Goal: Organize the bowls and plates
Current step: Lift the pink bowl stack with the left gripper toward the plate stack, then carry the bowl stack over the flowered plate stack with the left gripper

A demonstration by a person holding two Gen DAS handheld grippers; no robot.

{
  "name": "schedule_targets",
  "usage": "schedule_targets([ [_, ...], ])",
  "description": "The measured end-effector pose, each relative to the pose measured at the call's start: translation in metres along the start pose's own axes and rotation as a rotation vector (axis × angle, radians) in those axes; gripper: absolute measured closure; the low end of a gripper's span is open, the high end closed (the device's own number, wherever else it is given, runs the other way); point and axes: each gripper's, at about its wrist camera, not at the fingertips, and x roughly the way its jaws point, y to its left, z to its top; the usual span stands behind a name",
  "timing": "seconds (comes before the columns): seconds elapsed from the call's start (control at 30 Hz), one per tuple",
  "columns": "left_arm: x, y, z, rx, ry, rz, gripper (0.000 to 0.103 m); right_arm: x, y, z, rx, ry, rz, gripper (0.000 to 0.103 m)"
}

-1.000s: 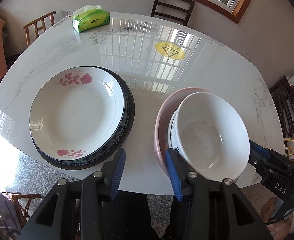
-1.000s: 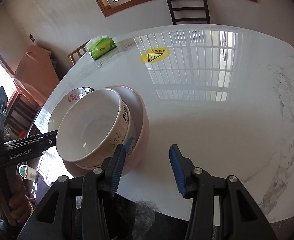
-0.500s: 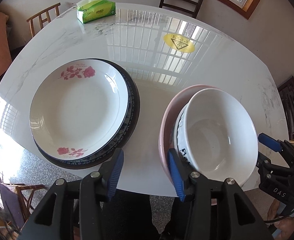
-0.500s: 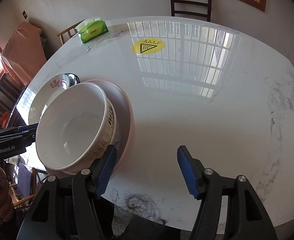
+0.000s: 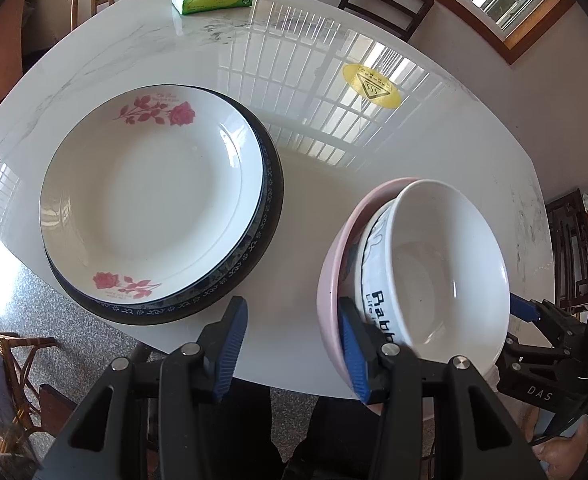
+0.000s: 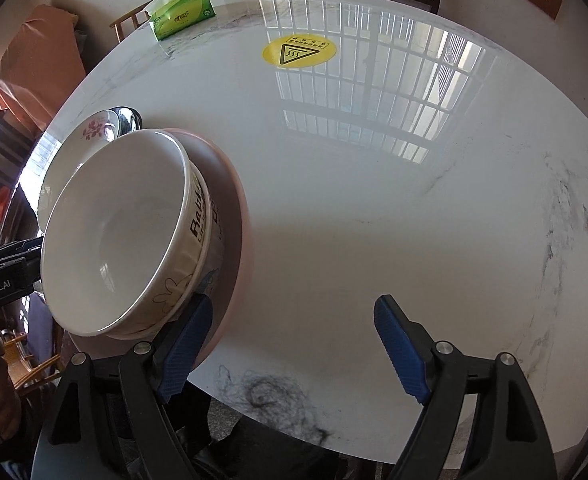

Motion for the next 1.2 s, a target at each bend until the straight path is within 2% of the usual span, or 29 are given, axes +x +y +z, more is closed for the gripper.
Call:
schedule_targets([
  [0.2, 0.001, -0.008, -0.003, 0.030, -0.020, 0.014, 0.059, 0.003, -0.007, 0.001, 0.016, 0.025, 0.076, 0.029],
  [0.27, 0.000, -0.011, -0.004, 0.038, -0.025, -0.012, 0.071, 0.003, -0.004, 0.001, 0.005, 0.020, 0.075, 0.031],
  [0.33, 0.000, -0.017, -0.004, 0.044, -0.017, -0.046, 0.091, 0.002, -0.002, 0.001, 0.005, 0.021, 0.097, 0.041],
  [0.47, 0.000, -0.020, -0.005, 0.024, -0.015, -0.056, 0.094, 0.000, 0.002, 0.003, -0.008, 0.000, 0.117, 0.054],
  [0.53, 0.001, -0.015, -0.005, 0.009, -0.016, -0.084, 0.094, -0.002, 0.005, 0.003, -0.011, -0.007, 0.151, 0.067],
  [0.63, 0.000, -0.015, -0.007, 0.021, -0.033, -0.070, 0.094, -0.005, 0.012, 0.002, -0.033, -0.017, 0.170, 0.082],
  [0.87, -0.001, -0.011, -0.009, 0.018, -0.037, -0.078, 0.093, -0.005, 0.007, -0.002, 0.012, -0.033, 0.232, 0.083],
  [1.2, 0.001, -0.014, -0.007, 0.025, -0.033, -0.081, 0.095, -0.010, 0.000, -0.010, 0.060, -0.057, 0.266, 0.083],
])
